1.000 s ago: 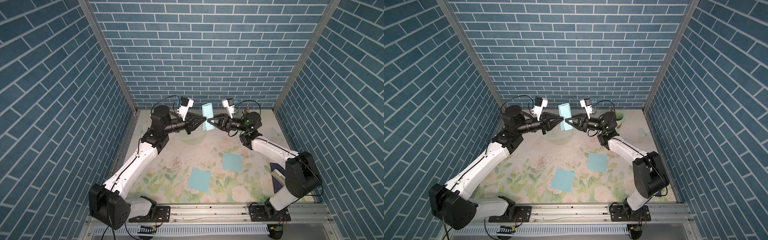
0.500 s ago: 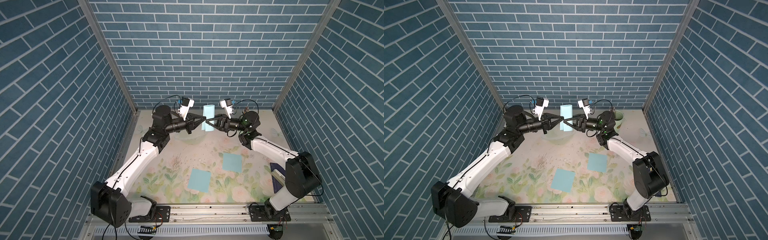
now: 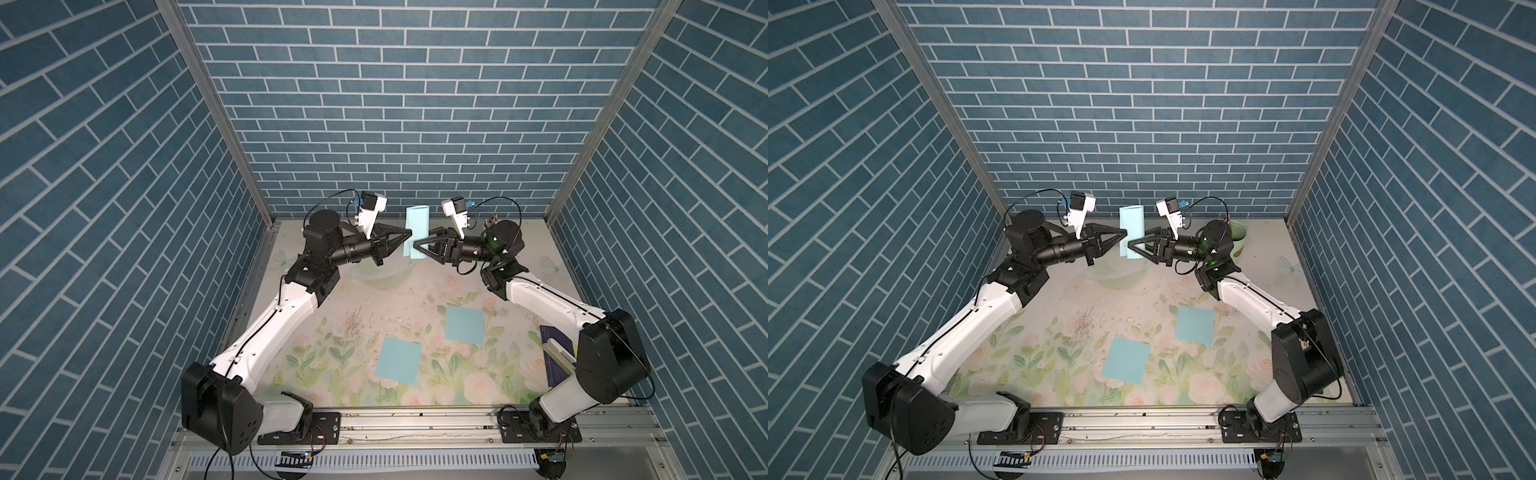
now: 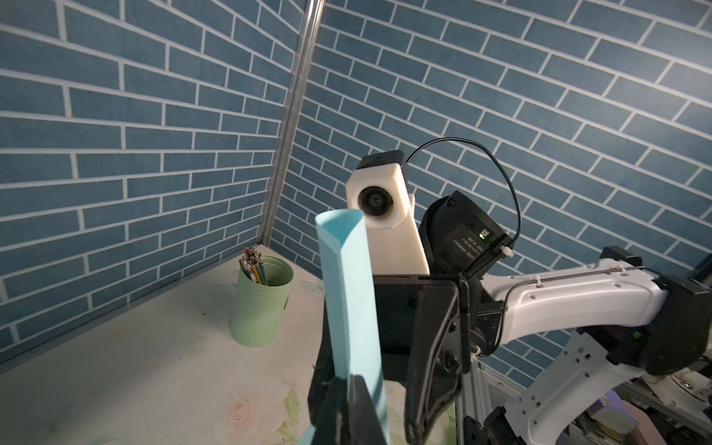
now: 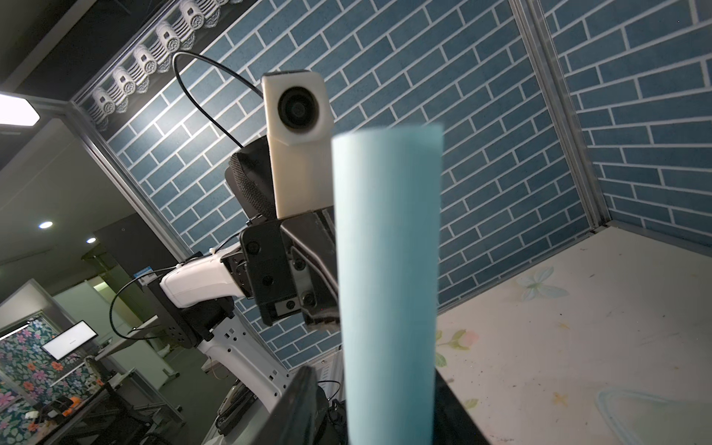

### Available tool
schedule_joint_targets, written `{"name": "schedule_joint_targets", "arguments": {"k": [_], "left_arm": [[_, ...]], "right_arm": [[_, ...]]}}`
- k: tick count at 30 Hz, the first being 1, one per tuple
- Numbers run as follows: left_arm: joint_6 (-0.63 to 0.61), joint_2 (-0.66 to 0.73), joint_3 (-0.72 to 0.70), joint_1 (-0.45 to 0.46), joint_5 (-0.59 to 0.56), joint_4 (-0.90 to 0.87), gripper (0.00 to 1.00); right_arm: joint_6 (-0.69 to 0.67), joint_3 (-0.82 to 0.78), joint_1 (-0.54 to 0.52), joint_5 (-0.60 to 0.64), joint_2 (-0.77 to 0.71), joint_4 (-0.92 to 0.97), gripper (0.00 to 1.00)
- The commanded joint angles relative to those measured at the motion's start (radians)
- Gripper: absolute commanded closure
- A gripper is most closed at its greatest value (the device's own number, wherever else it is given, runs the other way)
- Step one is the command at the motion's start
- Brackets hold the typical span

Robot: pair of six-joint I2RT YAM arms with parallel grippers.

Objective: Fold the square paper along the opposite sides
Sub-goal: Fold the paper.

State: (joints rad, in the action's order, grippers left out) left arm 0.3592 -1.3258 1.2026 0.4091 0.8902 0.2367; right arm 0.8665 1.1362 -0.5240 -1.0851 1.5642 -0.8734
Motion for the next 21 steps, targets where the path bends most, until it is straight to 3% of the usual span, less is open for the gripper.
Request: {"name": "schedule_joint_targets", "arguments": {"k": [1, 5, 12, 16, 21], "left_arm": [[0.058, -0.033, 0.013, -0.006, 0.148, 0.133, 1.0], [0.113, -0.06, 0.018, -0.007, 0.223, 0.222, 1.0], [0.15, -0.065, 0.023, -0.006, 0.259, 0.291, 1.0], [0.155, -0.065, 0.019, -0.007, 0.265, 0.309, 1.0], [0.179, -0.077, 0.023, -0.007, 0.281, 0.341, 1.0]], "right_arm": [[-0.026, 0.022, 0.017, -0.029, -0.037, -0.023, 0.46], [0.019, 0.016, 0.039, -0.042, -0.042, -0.093, 0.35], [0.105, 0.004, 0.08, -0.061, -0.052, -0.221, 0.22], [0.188, -0.003, 0.082, -0.071, -0.04, -0.332, 0.21], [0.257, -0.007, 0.081, -0.074, -0.027, -0.424, 0.31]]}}
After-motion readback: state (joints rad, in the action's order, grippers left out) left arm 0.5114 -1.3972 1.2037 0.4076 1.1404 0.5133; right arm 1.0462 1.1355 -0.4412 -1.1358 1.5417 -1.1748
